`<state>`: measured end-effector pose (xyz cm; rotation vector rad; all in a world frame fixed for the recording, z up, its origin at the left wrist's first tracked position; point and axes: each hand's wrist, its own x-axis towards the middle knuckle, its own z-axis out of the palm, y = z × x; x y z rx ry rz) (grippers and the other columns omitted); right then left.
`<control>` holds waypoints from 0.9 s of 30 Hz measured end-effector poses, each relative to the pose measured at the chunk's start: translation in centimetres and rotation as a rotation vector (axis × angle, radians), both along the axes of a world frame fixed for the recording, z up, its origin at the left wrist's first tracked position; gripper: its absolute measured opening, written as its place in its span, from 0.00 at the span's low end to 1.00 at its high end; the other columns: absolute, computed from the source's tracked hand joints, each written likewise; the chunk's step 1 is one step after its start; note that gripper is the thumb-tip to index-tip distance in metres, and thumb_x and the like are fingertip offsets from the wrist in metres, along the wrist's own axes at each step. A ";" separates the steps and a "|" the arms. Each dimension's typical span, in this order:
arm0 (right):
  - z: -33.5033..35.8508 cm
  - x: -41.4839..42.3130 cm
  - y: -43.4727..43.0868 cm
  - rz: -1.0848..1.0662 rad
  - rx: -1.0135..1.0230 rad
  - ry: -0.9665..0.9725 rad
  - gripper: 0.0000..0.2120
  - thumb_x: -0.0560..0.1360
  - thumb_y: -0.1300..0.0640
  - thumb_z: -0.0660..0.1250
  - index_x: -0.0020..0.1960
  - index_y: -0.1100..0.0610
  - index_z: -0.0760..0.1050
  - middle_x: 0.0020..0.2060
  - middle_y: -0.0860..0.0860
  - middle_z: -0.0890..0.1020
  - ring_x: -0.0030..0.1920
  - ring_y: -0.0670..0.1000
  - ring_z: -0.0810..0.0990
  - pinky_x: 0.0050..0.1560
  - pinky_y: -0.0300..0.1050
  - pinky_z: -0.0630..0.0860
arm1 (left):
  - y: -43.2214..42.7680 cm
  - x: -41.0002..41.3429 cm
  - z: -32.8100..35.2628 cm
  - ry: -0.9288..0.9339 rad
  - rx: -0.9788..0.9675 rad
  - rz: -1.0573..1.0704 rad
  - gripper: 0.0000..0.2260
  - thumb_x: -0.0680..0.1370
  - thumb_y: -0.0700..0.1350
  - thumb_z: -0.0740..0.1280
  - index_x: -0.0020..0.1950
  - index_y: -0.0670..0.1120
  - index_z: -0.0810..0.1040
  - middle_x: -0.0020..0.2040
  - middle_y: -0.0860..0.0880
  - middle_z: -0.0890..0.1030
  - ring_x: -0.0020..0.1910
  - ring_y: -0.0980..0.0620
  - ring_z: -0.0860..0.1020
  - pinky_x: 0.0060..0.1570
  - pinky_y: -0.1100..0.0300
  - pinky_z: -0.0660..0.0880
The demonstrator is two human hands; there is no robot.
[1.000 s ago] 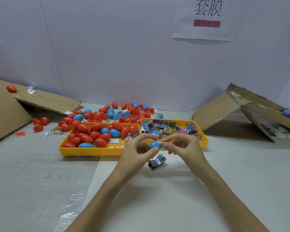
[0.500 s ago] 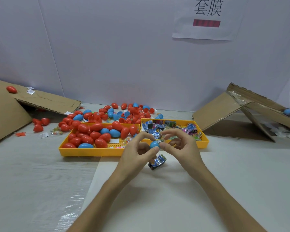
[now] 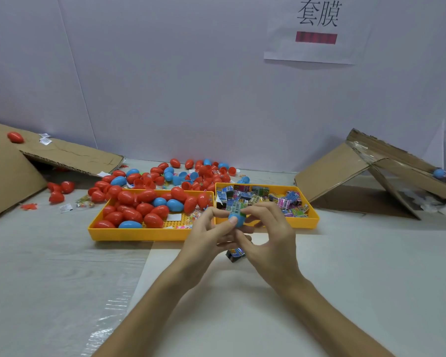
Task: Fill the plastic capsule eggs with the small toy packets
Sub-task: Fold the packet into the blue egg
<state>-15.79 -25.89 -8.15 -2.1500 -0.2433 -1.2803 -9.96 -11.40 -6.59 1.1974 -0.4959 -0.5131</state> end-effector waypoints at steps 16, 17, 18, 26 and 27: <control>0.1 -0.1 -0.1 -0.054 -0.072 -0.052 0.11 0.69 0.70 0.77 0.51 0.64 0.82 0.49 0.56 0.81 0.54 0.36 0.75 0.55 0.26 0.72 | -0.5 -0.3 0.0 0.080 0.006 -0.007 0.14 0.83 0.50 0.64 0.64 0.43 0.73 0.51 0.39 0.85 0.54 0.41 0.84 0.50 0.51 0.83; 0.2 -0.2 0.0 -0.057 -0.075 -0.050 0.11 0.69 0.70 0.77 0.51 0.64 0.82 0.49 0.56 0.81 0.54 0.37 0.75 0.56 0.26 0.72 | -0.5 -0.3 -0.1 0.068 0.015 -0.010 0.15 0.83 0.50 0.64 0.63 0.41 0.73 0.52 0.38 0.84 0.55 0.40 0.84 0.52 0.49 0.82; 0.3 -0.2 0.1 -0.063 -0.072 -0.049 0.12 0.69 0.69 0.77 0.52 0.64 0.83 0.49 0.56 0.81 0.54 0.39 0.76 0.57 0.26 0.72 | -0.4 -0.3 -0.2 0.068 0.017 -0.013 0.15 0.82 0.50 0.64 0.63 0.40 0.73 0.52 0.38 0.84 0.54 0.40 0.84 0.54 0.48 0.82; 0.3 -0.3 0.2 -0.093 -0.065 -0.055 0.14 0.69 0.67 0.78 0.54 0.66 0.84 0.50 0.56 0.85 0.54 0.47 0.81 0.58 0.30 0.75 | -0.4 -0.1 0.0 0.115 -0.017 -0.052 0.13 0.78 0.52 0.67 0.54 0.44 0.74 0.49 0.42 0.84 0.52 0.43 0.84 0.50 0.53 0.81; 0.2 -0.3 0.2 -0.089 -0.069 -0.061 0.13 0.70 0.67 0.77 0.54 0.66 0.84 0.50 0.56 0.85 0.53 0.47 0.82 0.58 0.31 0.75 | -0.4 -0.1 0.0 0.119 -0.016 -0.053 0.11 0.80 0.51 0.66 0.54 0.43 0.74 0.49 0.42 0.83 0.52 0.43 0.84 0.50 0.52 0.81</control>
